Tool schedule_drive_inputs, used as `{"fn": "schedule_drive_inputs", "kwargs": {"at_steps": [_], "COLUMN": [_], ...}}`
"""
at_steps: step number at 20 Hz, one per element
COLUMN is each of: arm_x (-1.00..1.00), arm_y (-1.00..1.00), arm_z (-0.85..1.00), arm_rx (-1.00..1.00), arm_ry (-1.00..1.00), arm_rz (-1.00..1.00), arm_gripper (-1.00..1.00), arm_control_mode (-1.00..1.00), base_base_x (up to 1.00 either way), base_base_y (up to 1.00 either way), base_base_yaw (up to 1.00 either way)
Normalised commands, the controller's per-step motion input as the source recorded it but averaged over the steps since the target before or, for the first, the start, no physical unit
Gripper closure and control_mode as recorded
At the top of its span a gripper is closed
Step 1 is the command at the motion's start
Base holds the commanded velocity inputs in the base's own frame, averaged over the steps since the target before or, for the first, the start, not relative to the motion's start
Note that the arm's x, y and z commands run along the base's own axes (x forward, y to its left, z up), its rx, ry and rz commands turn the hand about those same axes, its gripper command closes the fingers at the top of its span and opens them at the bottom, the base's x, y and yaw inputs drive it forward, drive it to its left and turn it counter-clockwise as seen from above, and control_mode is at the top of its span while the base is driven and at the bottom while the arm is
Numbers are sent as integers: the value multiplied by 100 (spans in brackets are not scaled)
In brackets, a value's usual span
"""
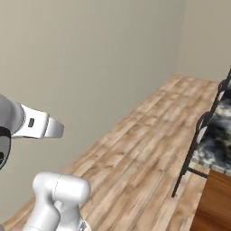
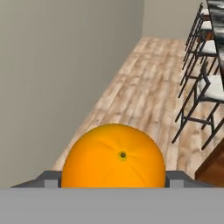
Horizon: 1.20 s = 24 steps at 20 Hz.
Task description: Pick up the orange and mango from the fridge and place one fruit on each plate on the dining counter.
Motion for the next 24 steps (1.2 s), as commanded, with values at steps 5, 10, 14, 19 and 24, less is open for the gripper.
{"fn": "schedule_drive_inputs", "kwargs": {"at_steps": [5,10,14,19,24], "arm_x": [0,0,0,0,0], "arm_y": [0,0,0,0,0], "arm_z": [0,0,0,0,0], "arm_rx": [0,0,0,0,0], "arm_ry": [0,0,0,0,0], "arm_rz": [0,0,0,0,0], "arm_gripper": [100,100,100,100,100], "arm_control_mode": [100,100,100,100,100], "base_base_x": [100,100,100,100,100], "base_base_y": [83,89,92,92,93], "base_base_yaw": [-67,-63,-59,-58,-54]}}
